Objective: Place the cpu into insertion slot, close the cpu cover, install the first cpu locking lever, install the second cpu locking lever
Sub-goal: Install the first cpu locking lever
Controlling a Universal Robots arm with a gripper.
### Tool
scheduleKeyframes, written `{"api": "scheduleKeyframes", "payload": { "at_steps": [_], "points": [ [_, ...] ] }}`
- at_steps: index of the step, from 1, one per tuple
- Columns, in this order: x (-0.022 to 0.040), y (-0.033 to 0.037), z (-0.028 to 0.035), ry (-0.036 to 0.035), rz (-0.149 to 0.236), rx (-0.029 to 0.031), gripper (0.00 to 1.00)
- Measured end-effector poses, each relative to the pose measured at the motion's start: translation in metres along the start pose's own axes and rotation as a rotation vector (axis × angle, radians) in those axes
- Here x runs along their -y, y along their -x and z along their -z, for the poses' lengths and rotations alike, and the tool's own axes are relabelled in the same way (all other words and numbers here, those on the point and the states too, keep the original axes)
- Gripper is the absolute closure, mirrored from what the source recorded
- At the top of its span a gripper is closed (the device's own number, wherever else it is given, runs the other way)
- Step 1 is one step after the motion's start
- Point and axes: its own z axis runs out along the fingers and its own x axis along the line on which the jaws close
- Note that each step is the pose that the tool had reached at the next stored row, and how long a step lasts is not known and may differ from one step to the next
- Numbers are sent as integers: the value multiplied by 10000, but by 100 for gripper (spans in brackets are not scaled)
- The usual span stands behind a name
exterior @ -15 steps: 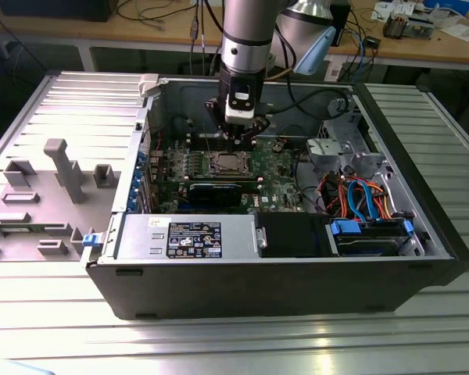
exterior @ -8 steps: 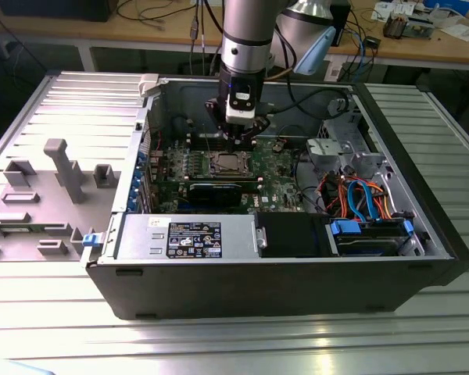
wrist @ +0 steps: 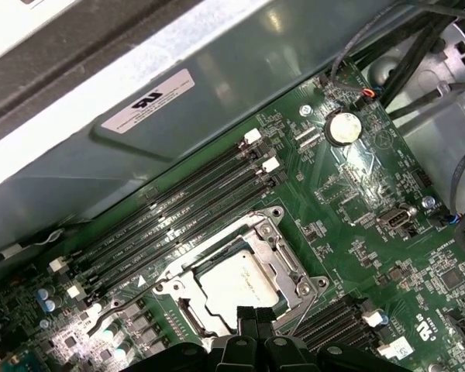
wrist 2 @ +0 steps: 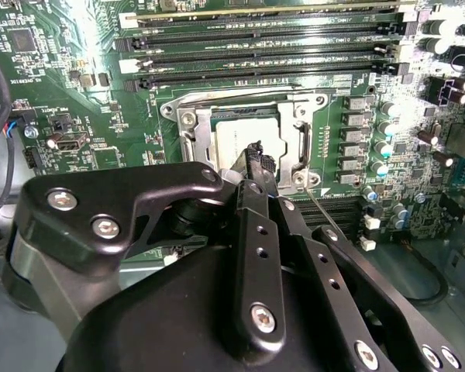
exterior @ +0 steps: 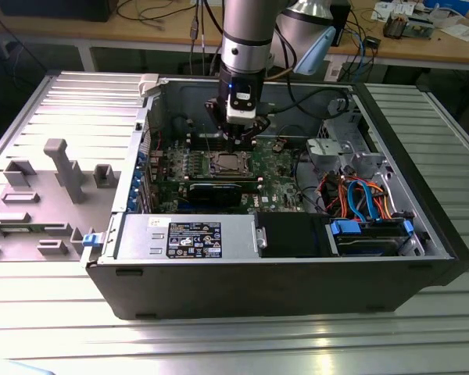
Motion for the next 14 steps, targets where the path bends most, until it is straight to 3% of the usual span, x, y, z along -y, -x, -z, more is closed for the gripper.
{"api": "scheduleKeyframes", "payload": {
  "at_steps": [14],
  "points": [
    [0, 0, 0, -3, 267, 16, 89]
  ]
}}
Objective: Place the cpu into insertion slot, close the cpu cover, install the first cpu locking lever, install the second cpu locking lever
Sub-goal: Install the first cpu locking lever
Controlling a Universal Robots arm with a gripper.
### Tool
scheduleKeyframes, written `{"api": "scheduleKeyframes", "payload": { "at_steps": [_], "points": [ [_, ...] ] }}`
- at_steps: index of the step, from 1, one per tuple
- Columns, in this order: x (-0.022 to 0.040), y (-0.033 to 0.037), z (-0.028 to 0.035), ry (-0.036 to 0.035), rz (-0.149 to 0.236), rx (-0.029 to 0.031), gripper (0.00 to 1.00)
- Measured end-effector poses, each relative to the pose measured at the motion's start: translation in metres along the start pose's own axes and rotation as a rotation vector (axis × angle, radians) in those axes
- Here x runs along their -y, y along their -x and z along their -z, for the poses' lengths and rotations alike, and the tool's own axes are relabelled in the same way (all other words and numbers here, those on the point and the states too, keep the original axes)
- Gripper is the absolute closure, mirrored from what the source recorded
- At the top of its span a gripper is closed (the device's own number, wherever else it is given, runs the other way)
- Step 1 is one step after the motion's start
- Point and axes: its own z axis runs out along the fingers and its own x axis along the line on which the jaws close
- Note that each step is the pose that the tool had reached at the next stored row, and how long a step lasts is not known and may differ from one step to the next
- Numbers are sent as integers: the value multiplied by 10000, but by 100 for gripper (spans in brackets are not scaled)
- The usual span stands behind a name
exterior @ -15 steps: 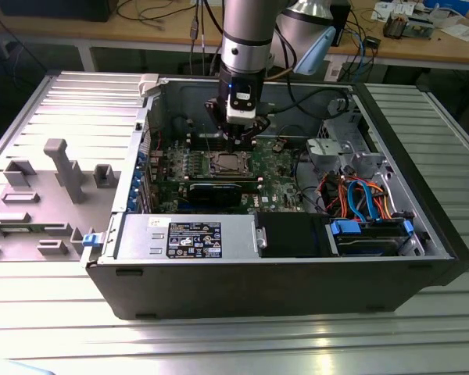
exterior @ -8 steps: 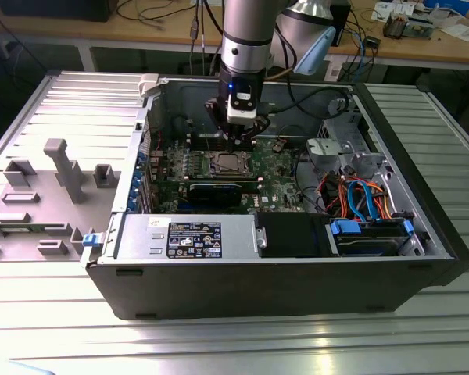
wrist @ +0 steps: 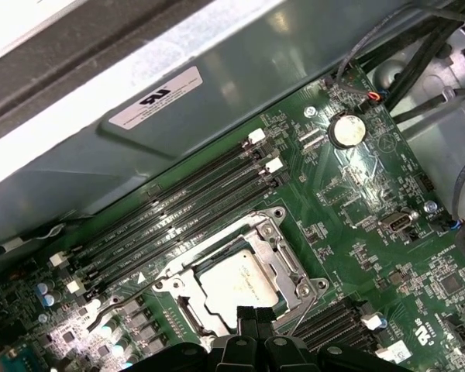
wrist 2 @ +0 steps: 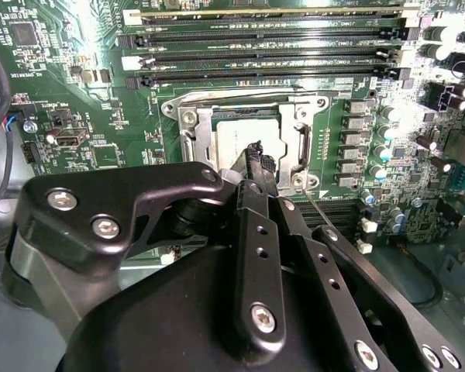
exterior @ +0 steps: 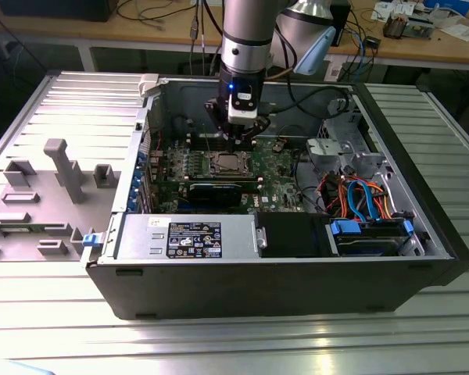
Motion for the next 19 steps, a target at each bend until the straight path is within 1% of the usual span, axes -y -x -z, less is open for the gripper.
{"api": "scheduleKeyframes", "payload": {
  "at_steps": [19],
  "points": [
    [0, 0, 0, -5, 317, 19, 89]
  ]
}}
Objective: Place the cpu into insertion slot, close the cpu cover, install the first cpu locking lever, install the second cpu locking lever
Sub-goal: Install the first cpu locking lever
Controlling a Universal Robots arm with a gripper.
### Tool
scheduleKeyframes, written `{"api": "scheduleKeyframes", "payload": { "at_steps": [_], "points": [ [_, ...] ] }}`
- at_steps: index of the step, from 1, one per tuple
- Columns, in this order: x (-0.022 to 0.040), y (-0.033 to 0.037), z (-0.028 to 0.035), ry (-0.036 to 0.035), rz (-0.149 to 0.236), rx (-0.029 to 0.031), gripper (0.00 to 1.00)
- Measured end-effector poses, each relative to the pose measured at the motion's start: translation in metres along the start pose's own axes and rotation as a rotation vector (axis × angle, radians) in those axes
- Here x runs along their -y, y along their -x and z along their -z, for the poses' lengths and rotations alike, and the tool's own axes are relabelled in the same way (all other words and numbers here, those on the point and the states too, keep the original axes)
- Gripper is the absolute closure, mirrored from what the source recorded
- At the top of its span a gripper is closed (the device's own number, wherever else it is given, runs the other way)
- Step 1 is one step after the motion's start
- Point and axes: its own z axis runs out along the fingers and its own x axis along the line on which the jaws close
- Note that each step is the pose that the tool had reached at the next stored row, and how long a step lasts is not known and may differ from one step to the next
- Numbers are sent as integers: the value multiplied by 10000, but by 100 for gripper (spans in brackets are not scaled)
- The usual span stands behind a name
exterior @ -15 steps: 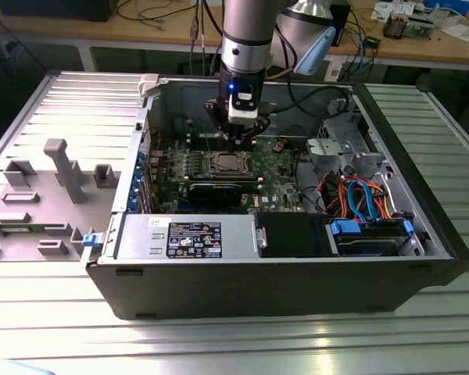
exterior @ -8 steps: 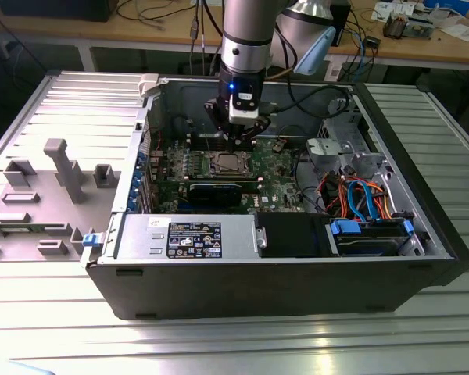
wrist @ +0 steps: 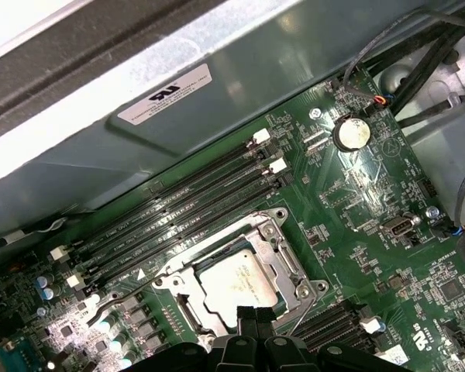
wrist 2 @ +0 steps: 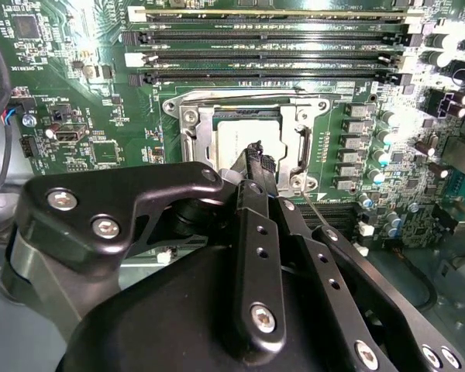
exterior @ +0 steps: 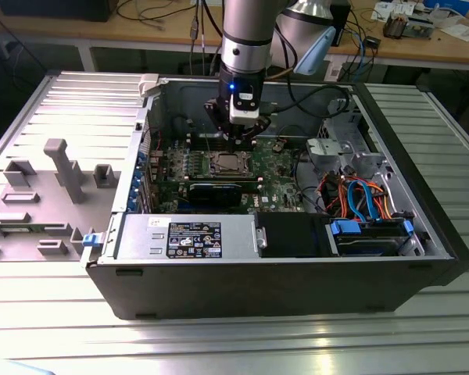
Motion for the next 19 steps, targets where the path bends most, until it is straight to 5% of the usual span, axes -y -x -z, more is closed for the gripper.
{"api": "scheduleKeyframes", "payload": {
  "at_steps": [19],
  "points": [
    [0, 0, 0, -5, 320, 18, 89]
  ]
}}
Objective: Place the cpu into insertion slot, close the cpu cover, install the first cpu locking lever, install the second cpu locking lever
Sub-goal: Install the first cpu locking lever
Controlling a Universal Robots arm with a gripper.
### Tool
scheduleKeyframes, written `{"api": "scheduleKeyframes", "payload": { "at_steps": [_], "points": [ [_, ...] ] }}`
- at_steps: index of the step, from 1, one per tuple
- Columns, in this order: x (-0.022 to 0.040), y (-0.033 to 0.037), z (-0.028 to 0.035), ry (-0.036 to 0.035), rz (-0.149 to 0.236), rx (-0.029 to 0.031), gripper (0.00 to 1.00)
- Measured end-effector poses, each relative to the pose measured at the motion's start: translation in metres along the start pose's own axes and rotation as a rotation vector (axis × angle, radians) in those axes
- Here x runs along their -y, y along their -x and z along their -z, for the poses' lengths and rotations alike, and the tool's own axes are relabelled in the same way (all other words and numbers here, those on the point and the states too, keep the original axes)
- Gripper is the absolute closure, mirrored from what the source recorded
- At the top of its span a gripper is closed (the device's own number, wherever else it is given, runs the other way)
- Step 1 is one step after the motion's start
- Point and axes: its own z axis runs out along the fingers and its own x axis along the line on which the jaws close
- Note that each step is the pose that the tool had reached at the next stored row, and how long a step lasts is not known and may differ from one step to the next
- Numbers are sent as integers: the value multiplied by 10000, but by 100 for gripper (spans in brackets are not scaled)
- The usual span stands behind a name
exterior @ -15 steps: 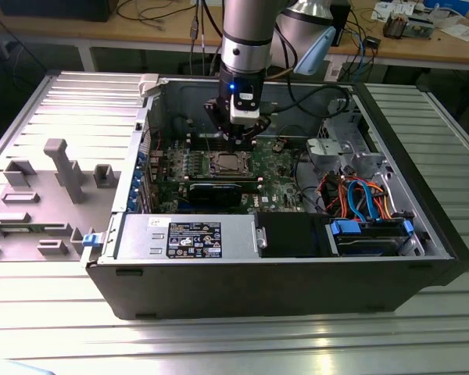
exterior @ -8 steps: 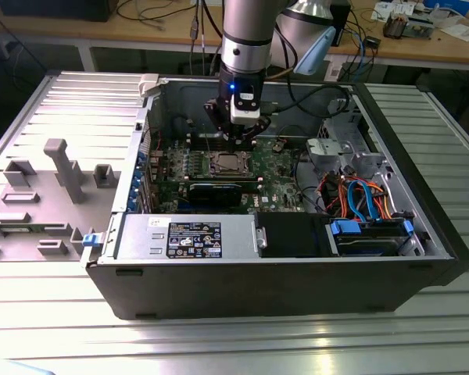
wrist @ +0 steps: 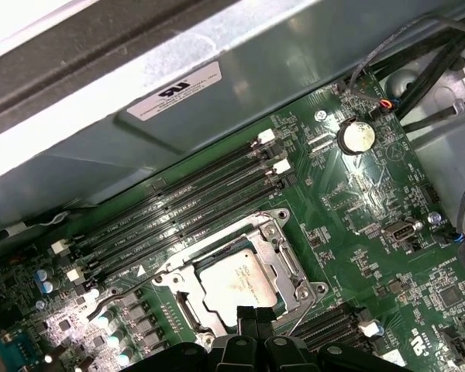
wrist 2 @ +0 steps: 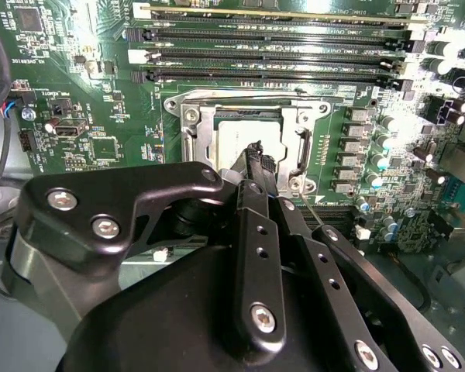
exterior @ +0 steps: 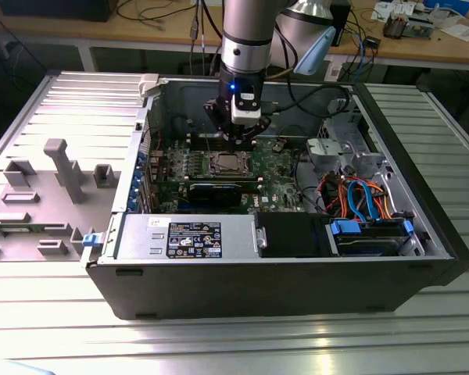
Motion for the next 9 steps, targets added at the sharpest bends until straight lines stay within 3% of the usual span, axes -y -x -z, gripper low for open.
{"api": "scheduleKeyframes", "payload": {
  "at_steps": [9],
  "points": [
    [0, 0, 0, -2, 164, 9, 89]
  ]
}}
